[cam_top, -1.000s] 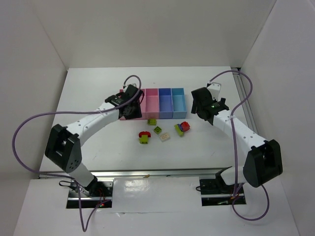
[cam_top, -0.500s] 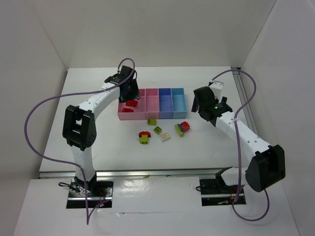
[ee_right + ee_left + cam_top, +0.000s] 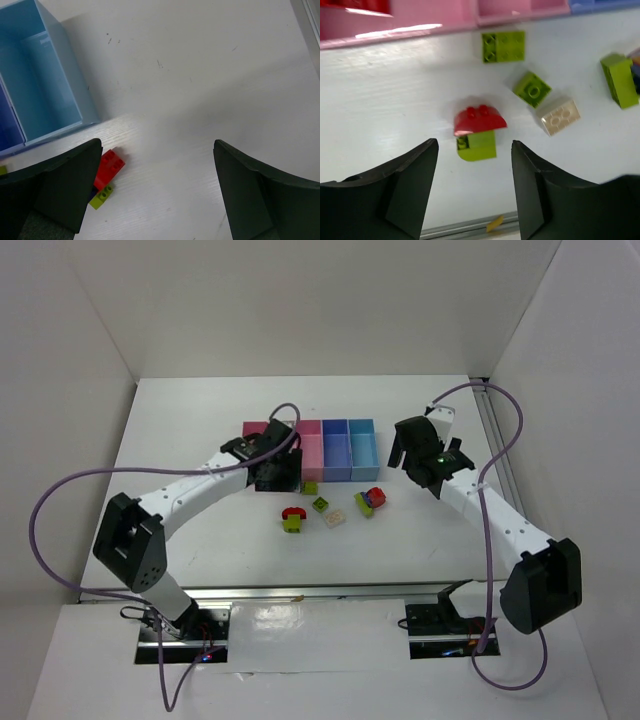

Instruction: Sort the legos into containers by color

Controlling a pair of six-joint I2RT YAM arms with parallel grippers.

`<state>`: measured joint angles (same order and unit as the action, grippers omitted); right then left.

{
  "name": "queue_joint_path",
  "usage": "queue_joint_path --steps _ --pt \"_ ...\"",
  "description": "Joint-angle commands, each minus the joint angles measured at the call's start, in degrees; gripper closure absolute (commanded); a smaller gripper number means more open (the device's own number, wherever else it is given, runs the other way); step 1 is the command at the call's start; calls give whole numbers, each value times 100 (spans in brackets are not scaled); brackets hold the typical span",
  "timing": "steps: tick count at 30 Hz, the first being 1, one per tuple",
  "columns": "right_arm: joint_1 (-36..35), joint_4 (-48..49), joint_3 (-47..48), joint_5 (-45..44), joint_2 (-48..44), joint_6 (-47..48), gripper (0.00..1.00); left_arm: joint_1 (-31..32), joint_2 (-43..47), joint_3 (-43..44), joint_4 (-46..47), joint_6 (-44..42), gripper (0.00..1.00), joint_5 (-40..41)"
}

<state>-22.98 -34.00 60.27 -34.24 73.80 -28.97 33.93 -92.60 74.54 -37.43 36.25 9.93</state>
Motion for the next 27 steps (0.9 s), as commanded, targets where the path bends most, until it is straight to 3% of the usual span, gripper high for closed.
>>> queue_joint_path --steps 1,6,8,11,27 --pt "31 183 -59 22 107 -82 1 332 49 -186 279 232 29 -70" --pt "-22 140 196 102 337 -135 1 518 -548 -72 561 734 11 79" --pt "-22 139 196 41 285 -135 1 518 -698 7 727 795 9 140" --pt "-22 139 56 -82 74 -135 1 518 -935 8 1105 735 9 88" --pt "-22 95 -59 -13 126 -135 1 518 -2017 693 1291 1112 23 782"
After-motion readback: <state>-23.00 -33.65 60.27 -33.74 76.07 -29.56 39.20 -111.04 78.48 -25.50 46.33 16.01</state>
